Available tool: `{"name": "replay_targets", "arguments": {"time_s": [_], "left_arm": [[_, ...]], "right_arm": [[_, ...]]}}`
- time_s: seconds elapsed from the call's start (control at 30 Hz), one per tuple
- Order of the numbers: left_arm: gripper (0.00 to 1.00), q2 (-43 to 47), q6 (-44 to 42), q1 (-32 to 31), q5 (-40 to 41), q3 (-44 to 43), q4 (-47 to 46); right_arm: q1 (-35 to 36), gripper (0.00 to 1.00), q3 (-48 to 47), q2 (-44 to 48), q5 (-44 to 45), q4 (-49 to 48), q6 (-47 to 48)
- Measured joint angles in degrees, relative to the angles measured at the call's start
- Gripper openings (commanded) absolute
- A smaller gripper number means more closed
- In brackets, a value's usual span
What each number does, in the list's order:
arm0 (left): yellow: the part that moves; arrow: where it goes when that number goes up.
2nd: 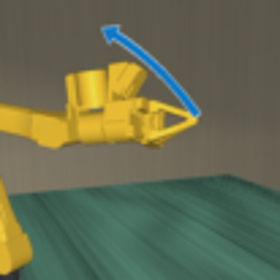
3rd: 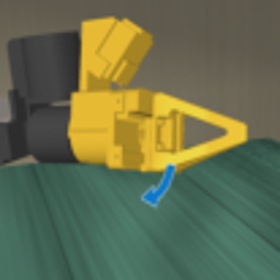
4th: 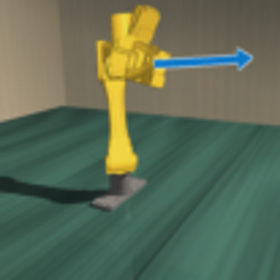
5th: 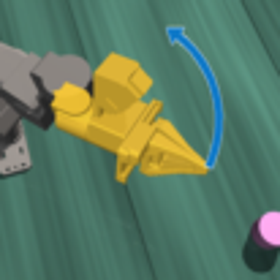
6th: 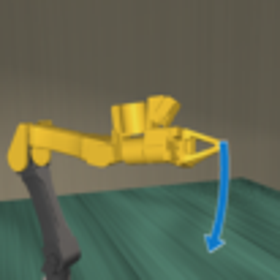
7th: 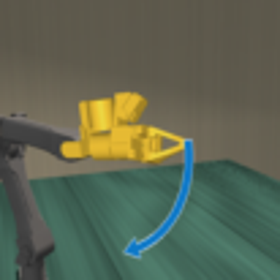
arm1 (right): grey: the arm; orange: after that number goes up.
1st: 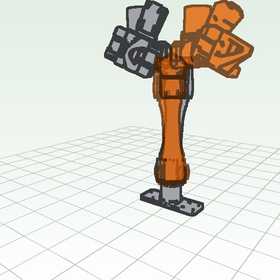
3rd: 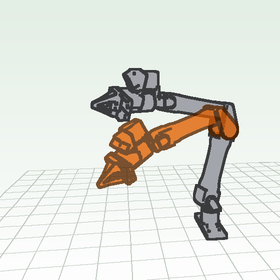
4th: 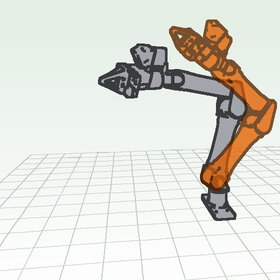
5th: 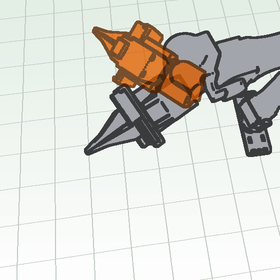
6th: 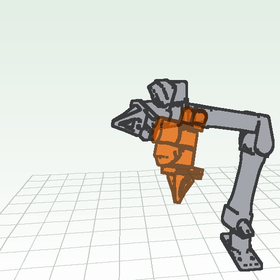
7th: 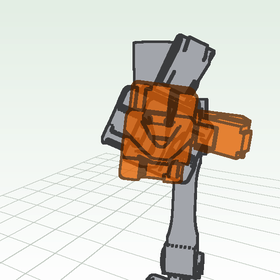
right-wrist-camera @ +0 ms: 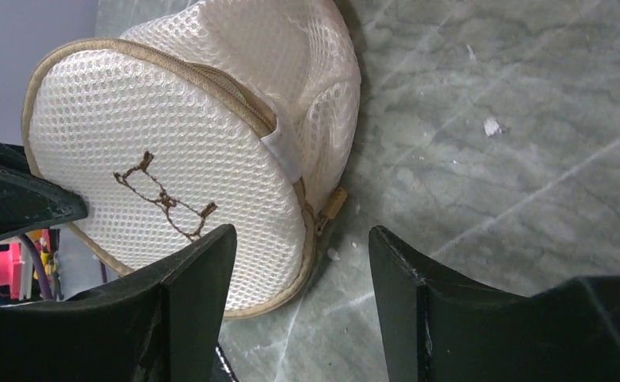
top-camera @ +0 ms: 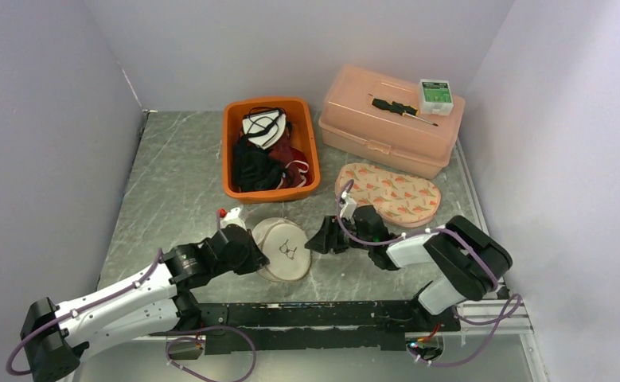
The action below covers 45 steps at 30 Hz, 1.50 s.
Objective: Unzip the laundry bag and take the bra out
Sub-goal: Close the laundry bag at the center of the board.
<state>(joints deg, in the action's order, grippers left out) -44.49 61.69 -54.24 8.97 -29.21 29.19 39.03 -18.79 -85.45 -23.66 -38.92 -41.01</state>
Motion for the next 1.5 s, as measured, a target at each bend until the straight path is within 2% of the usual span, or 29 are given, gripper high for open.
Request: {"name": "replay_targets", "arguments": {"time_s": [0.2, 0.37, 0.47, 0.6, 0.77, 0.83, 0.97, 1.27, 1.5], "left_arm": [[0.03, 1.1, 1.0, 0.0, 1.0, 1.6, 0.9], [0.03, 1.2, 1.2, 0.0, 1.5, 2.2, 1.7], [0.03, 1.2, 1.2, 0.0, 1.5, 2.2, 2.0], [0.03, 1.2, 1.2, 0.0, 1.6, 2.2, 2.3], [0.03, 1.2, 1.5, 0.0, 2.4, 2.2, 3.3], [0.03, 1.2, 1.5, 0.0, 2.8, 2.2, 3.3], [0.03, 1.6, 1.4, 0.2, 2.9, 2.0, 3.2], [0.03, -0.6, -0.5, 0.2, -1.0, -3.8, 0.6], [0.03, -8.7, -0.7, 0.0, -7.3, -5.7, -5.6]], "right_arm": [[0.0, 0.65, -2.0, -6.4, -2.5, -5.9, 0.9], [0.0, 0.59, -2.5, -11.7, -7.0, -13.6, -0.3], [0.0, 0.5, -3.0, -14.1, -9.4, -16.7, -1.3], [0.0, 0.31, -3.1, -14.9, -11.5, -18.9, -2.1], [0.0, 0.09, -2.9, -11.2, -11.3, -17.0, -1.8], [0.0, 0.0, -2.5, -7.1, -10.9, -14.6, -1.1], [0.1, 0.0, -1.5, 3.2, -9.4, -7.1, 0.7], [0.3, 0.0, -1.3, 27.7, 0.0, 22.6, 3.1], [0.3, 0.0, -3.1, 37.2, 7.8, 45.4, -0.3]]}}
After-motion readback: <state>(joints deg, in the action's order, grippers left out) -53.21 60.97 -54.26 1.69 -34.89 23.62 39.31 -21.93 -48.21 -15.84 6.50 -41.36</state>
